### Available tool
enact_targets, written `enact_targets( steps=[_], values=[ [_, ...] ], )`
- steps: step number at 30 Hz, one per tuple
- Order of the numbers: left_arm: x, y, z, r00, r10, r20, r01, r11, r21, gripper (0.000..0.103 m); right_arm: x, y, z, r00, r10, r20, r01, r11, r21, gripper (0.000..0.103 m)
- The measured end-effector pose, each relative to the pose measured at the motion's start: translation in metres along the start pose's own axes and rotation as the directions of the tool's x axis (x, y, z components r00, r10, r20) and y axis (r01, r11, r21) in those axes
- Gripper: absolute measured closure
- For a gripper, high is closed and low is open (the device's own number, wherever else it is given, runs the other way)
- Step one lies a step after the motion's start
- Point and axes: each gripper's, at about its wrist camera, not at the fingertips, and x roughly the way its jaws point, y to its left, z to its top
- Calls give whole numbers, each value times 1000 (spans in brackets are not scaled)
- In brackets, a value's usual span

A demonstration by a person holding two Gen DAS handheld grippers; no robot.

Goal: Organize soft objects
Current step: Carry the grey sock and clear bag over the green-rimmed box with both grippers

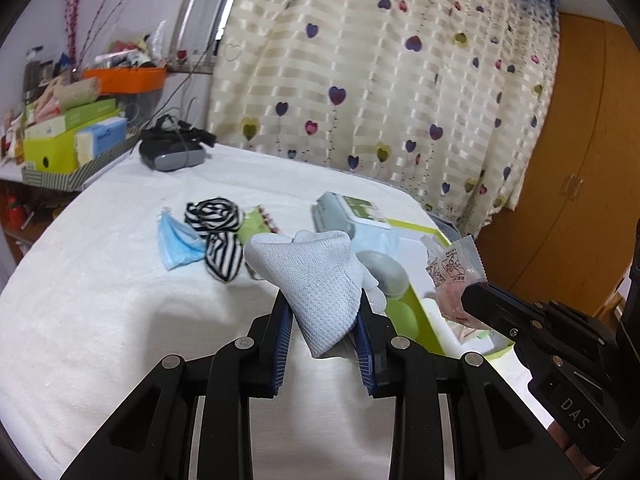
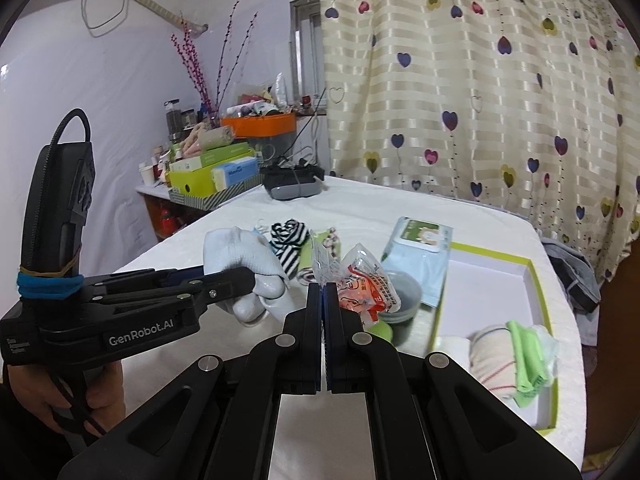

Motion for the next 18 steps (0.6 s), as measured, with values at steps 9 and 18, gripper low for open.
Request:
enact_targets(
  steps=[9, 18],
  values=[
    [5, -30, 5, 1000, -25, -3, 25, 998, 63, 75, -12, -23, -3, 999, -39, 16, 38, 999, 31, 103],
    [16, -58, 9, 998, -59, -19, 61, 991, 117, 75, -20, -49, -6, 997, -76, 28, 74, 995, 63, 103]
  ],
)
